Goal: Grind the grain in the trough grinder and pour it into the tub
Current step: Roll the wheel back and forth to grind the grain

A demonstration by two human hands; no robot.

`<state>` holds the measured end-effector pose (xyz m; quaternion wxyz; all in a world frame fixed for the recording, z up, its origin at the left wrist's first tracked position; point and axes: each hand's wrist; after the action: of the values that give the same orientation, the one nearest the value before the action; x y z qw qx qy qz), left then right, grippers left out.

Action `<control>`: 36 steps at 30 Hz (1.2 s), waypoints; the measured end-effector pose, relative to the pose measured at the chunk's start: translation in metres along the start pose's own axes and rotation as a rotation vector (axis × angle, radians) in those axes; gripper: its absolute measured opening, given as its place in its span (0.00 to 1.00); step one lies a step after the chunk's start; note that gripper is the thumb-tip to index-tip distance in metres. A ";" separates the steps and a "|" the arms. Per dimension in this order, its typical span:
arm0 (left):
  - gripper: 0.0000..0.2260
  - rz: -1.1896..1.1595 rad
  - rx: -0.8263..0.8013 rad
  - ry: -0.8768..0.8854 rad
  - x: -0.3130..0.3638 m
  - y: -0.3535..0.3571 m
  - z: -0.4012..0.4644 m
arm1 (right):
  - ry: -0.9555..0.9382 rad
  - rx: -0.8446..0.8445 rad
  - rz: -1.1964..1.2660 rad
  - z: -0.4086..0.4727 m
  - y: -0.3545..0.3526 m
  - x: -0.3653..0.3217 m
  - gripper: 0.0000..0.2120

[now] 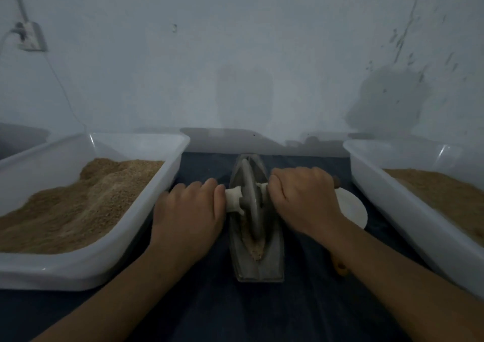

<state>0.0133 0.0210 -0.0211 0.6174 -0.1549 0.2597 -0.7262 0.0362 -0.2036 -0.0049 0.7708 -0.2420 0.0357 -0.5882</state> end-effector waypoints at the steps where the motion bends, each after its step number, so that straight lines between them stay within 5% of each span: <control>1: 0.17 0.026 0.016 0.022 0.000 0.007 0.005 | -0.049 -0.035 -0.050 0.003 0.007 0.004 0.13; 4: 0.09 0.162 -0.016 0.189 0.000 0.029 0.023 | -0.049 -0.241 -0.098 0.011 0.032 0.018 0.11; 9: 0.06 0.198 -0.129 0.181 -0.008 0.069 0.060 | 0.086 -0.484 -0.042 0.046 0.067 0.032 0.23; 12: 0.08 0.109 -0.185 0.119 -0.016 0.084 0.069 | 0.125 -0.530 -0.002 0.057 0.073 0.032 0.22; 17: 0.09 0.115 -0.200 0.145 -0.015 0.071 0.058 | 0.230 -0.469 -0.024 0.054 0.055 0.017 0.23; 21: 0.06 0.098 -0.107 0.234 -0.009 0.034 0.032 | -0.032 -0.397 -0.147 0.021 0.014 0.003 0.03; 29: 0.15 -0.104 0.014 -0.011 -0.001 -0.001 -0.002 | 0.144 -0.049 -0.042 -0.006 -0.021 -0.014 0.17; 36: 0.06 0.201 -0.046 0.246 -0.005 0.046 0.036 | 0.084 -0.402 -0.059 0.021 0.029 0.014 0.11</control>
<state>0.0713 0.0149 -0.0170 0.6469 -0.0521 0.3641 -0.6680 0.0729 -0.2042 0.0046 0.6872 -0.3671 0.1775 -0.6013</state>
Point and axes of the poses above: each hand's wrist, its own z-axis towards the middle knuckle, its own y-axis out of the palm, x = y × z, and after that the axes turned 13 degrees about x, right-handed
